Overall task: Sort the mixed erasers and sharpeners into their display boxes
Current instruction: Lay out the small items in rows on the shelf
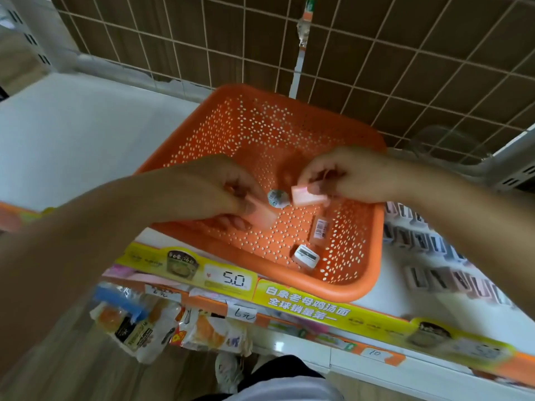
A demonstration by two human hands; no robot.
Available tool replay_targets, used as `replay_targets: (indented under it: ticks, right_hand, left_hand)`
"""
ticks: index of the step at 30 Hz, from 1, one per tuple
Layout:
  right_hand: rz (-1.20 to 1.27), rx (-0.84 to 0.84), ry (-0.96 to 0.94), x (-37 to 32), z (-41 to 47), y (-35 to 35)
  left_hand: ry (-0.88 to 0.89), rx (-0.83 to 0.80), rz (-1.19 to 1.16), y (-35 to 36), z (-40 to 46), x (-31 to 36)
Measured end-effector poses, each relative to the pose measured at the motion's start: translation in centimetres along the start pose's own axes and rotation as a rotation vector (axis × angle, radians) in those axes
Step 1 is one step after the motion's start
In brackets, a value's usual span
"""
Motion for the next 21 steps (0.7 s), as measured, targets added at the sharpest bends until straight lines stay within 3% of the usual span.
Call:
replay_targets:
  ticks: [3,11,21]
  right_hand:
    - [0.170,0.095,-0.065,-0.6,-1.4,-1.1]
    - [0.516,0.337,-0.205,0.3,-7.0,-3.6]
    - [0.804,0.466,-0.238,7.1,-16.8,-4.0]
  left_hand:
    - [-0.014,-0.047,0.082,0.4,0.1,1.4]
    - [0.009,0.131,-0.211,1.3,-0.9,4.6]
    - [0.080,0.195,-0.268,10.9,-0.5,9.7]
Point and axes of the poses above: each hand's wrist, its own z-axis towards the middle knuckle, its own y-axis out of the palm, x = y × z, the point moved 8 cm from there along z, towards the middle knuckle, and after that the axes turned 5 degrees about -x, right-handed, at the moved point
